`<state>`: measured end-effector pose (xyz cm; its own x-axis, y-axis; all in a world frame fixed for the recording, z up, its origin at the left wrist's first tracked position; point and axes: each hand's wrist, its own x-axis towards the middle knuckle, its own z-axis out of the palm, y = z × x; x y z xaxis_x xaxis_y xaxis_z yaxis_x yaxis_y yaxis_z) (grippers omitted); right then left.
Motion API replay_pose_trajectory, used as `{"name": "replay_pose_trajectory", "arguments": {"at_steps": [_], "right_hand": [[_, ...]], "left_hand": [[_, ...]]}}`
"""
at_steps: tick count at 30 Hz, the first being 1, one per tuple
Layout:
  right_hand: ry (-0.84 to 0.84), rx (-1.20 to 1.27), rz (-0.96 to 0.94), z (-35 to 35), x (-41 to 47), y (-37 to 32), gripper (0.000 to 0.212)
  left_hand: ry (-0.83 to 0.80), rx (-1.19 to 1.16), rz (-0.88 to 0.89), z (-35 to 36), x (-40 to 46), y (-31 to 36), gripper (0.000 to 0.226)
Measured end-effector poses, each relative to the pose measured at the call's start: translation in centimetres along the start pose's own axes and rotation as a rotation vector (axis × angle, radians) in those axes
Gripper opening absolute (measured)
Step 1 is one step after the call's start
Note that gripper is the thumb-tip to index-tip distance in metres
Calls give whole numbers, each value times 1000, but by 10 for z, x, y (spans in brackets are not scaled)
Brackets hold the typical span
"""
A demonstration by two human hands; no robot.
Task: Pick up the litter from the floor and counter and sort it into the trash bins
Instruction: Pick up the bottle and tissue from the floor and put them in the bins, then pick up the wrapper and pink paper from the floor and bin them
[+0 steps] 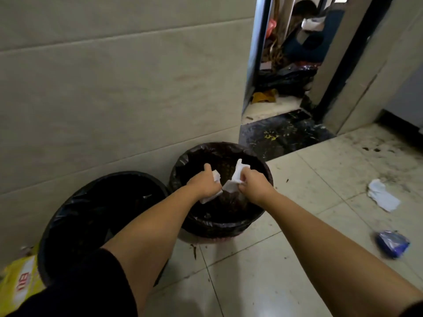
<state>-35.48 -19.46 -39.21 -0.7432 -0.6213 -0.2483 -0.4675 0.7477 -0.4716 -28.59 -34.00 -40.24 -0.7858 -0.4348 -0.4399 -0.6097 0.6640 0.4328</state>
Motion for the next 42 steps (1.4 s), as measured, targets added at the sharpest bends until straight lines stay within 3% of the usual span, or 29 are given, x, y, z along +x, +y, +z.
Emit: {"name": "replay_pose_trajectory", "arguments": {"at_steps": [4, 7, 10, 15, 22, 26, 31, 38, 42], "right_hand": [[-156, -123, 76, 25, 18, 1, 42], [-125, -172, 79, 22, 17, 0, 45], [-76, -237, 93, -11, 19, -6, 47], [68, -322, 152, -100, 9, -5, 43], [224, -403, 382, -235, -70, 78, 45], [297, -387, 623, -269, -147, 158, 46], [255, -286, 856, -237, -227, 275, 45], [111, -86, 964, -154, -278, 435, 46], [59, 6, 1042, -102, -306, 510, 45]], "left_hand": [[-124, 26, -13, 14, 27, -21, 74], [-212, 10, 8, 2, 36, -28, 87], [-214, 29, 79, -31, 44, -12, 85], [-92, 34, 335, -90, 43, 70, 56], [-104, 178, 640, -89, 33, 230, 65], [-191, 195, 793, -27, 7, 309, 64], [-350, 272, 852, 94, -18, 361, 62], [-482, 451, 739, 255, -8, 400, 59], [-428, 473, 628, 343, 9, 409, 65]]}}
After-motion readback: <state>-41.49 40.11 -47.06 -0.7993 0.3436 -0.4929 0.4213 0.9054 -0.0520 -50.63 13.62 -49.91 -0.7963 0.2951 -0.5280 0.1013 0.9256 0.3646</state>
